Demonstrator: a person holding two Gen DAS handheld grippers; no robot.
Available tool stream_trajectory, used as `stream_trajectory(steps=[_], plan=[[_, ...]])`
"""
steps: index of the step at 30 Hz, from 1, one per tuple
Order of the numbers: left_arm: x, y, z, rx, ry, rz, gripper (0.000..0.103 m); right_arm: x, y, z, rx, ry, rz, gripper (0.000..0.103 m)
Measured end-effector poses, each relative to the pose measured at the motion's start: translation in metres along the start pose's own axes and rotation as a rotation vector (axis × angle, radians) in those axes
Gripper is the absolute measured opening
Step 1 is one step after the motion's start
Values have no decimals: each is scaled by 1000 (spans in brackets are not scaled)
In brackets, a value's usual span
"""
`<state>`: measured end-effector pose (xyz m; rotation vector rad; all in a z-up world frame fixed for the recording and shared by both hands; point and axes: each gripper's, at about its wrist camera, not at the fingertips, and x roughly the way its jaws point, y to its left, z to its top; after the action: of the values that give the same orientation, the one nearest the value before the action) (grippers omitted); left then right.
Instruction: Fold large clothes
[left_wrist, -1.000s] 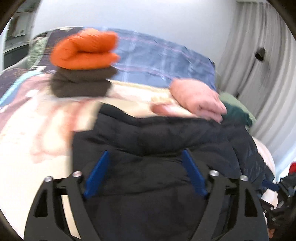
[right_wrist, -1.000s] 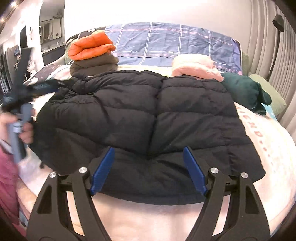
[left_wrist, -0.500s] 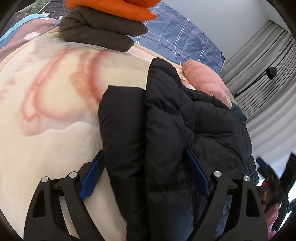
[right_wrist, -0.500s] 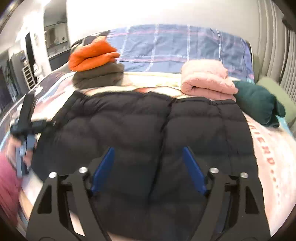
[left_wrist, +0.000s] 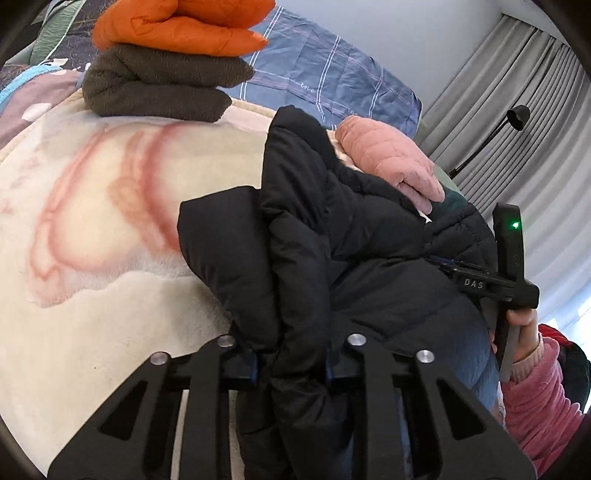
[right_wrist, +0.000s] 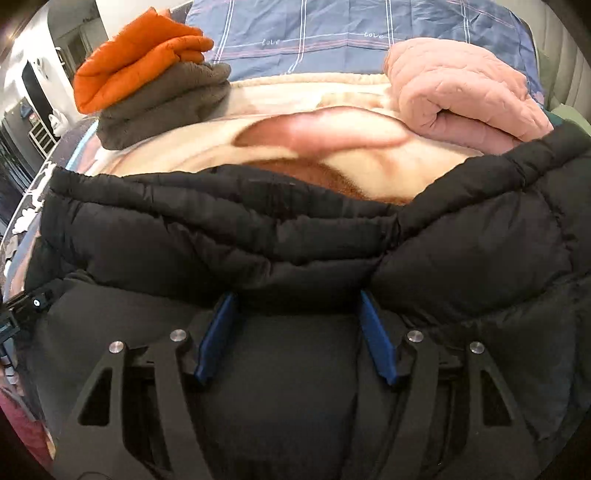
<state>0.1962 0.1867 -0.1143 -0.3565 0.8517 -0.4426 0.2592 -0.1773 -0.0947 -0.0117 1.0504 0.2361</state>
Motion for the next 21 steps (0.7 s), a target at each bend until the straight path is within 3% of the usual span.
stream_trajectory(steps=[3,5,7,9,10,13,16,21], plan=[[-9,-8,2,9,-14,12,18,-8,-1,-1,-21,-25,9,66],[-16,-18,4,39,-26,22,18,-25,-3,-3,-23,-64,8,60],[-23,-29,8,81,-30,47,17,-43,-6,-1,4,-115,22,29],[-25,-36,10,100,-22,72,17,-63,-8,2,36,-182,68,12],[-25,-40,12,104,-18,83,16,-63,-7,6,37,-180,72,12],[-31,-54,17,120,-21,97,15,-6,-9,13,59,17,60,11],[-39,-75,28,125,-36,60,15,15,-17,10,107,7,105,10],[-43,-119,45,169,4,57,15,-9,-21,5,111,-41,108,12]])
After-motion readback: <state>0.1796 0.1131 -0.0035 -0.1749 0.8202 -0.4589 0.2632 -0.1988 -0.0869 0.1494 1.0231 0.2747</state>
